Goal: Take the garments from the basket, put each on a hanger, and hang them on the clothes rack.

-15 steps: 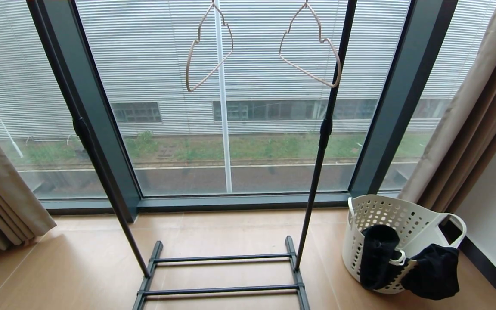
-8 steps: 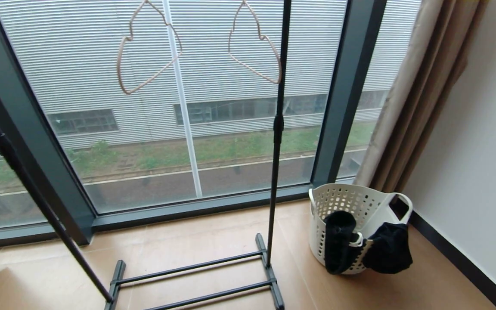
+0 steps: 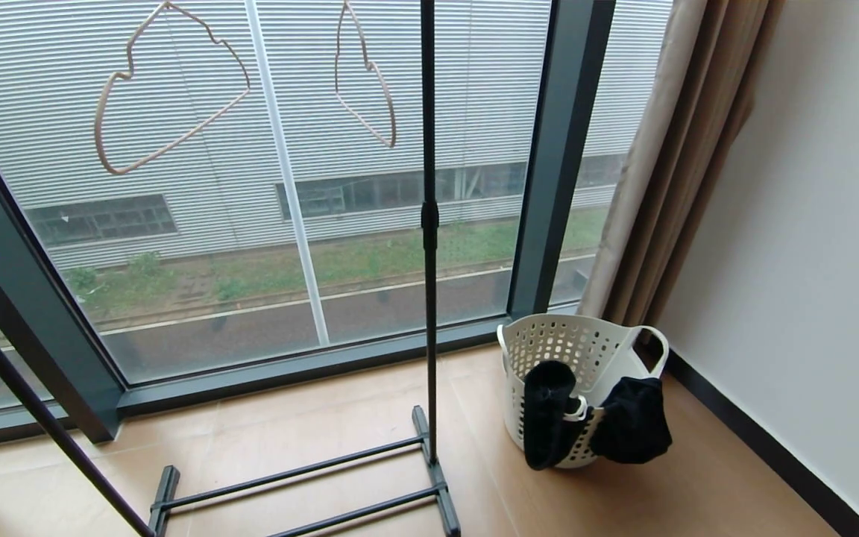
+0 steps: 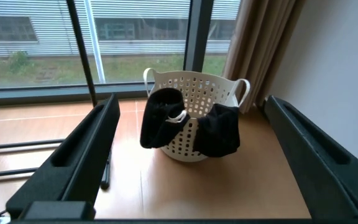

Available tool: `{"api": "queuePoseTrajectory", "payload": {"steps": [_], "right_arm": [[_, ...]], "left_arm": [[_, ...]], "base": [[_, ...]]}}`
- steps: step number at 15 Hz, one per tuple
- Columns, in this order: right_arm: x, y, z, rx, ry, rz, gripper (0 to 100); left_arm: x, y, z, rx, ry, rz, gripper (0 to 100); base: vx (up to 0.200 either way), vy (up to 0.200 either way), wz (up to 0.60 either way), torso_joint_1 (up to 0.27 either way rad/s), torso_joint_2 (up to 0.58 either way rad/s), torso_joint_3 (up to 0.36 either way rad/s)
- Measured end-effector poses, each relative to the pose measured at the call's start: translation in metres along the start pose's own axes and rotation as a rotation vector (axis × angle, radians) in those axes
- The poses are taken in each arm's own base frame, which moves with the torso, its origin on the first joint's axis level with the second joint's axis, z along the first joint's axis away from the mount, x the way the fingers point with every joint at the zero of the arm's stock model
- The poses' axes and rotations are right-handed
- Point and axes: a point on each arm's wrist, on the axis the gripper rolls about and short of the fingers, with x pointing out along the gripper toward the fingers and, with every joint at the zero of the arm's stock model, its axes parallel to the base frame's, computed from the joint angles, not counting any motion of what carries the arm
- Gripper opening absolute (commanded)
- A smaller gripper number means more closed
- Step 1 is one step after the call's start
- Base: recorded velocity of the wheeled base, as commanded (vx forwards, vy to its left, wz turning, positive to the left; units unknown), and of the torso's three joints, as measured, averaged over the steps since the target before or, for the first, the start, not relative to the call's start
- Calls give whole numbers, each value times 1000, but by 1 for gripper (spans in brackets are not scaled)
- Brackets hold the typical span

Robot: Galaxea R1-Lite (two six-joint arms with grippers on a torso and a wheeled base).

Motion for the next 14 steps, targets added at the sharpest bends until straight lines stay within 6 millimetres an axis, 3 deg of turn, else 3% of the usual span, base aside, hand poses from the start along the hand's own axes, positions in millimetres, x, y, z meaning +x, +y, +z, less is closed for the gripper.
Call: {"api": "queuePoseTrajectory", "payload": {"steps": [3, 9, 10, 14], "right_arm": [[0, 0, 0, 0, 0, 0, 100], [0, 0, 0, 0, 0, -1, 100], [0, 0, 0, 0, 0, 0, 100], [0, 0, 0, 0, 1, 0, 100]], "left_arm": [[0, 0, 0, 0, 0, -1, 100], [0, 0, 0, 0, 0, -1, 100], [0, 0, 0, 0, 0, 0, 100], [0, 0, 0, -4, -2, 2, 100]], "base": [[133, -200, 0, 1, 6, 4], [200, 0, 0, 2, 1, 3], [200, -200, 0, -2, -2, 2], [0, 0, 0, 0, 0, 0]]}}
